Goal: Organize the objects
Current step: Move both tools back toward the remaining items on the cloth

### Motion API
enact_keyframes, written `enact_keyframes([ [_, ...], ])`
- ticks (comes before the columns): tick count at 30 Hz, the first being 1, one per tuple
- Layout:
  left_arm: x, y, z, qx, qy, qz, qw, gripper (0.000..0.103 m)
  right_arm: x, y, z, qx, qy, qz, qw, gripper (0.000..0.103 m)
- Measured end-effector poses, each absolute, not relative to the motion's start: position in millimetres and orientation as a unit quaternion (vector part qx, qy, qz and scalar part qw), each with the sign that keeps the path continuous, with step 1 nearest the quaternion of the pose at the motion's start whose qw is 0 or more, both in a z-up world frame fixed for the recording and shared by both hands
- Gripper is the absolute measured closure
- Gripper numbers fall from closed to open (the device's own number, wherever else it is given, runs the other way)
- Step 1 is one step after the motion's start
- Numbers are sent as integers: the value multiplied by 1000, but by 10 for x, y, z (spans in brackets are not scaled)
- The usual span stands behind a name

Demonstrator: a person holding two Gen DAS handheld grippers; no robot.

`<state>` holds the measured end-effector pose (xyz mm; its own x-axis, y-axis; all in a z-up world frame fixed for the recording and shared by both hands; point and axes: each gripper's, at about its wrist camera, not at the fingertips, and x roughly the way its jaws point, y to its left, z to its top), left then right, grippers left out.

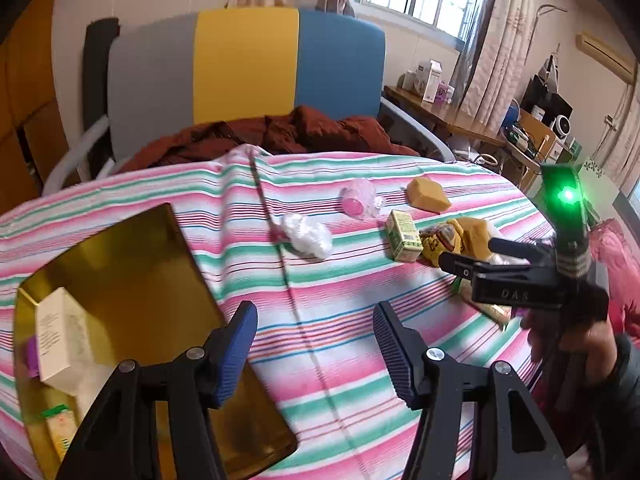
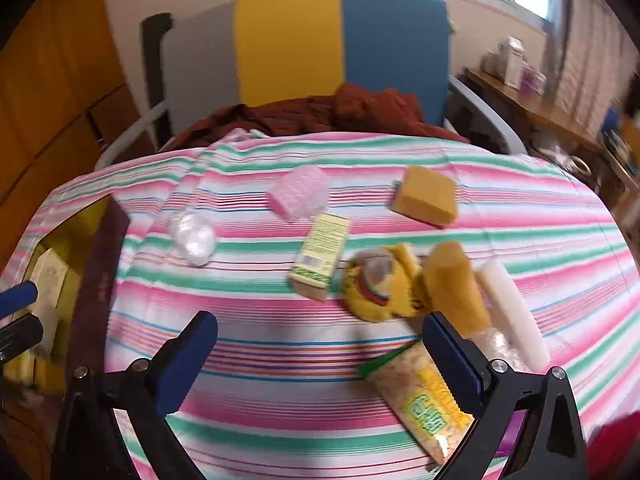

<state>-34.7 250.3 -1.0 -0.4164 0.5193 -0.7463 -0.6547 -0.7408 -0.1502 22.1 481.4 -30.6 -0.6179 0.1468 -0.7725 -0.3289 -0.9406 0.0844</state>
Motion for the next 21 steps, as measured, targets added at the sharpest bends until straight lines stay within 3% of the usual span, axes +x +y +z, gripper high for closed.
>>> enact_keyframes([
  [21, -1129, 3493, -492, -440, 129, 835, 305, 42, 345, 4899, -102, -363, 140, 913, 125, 0],
])
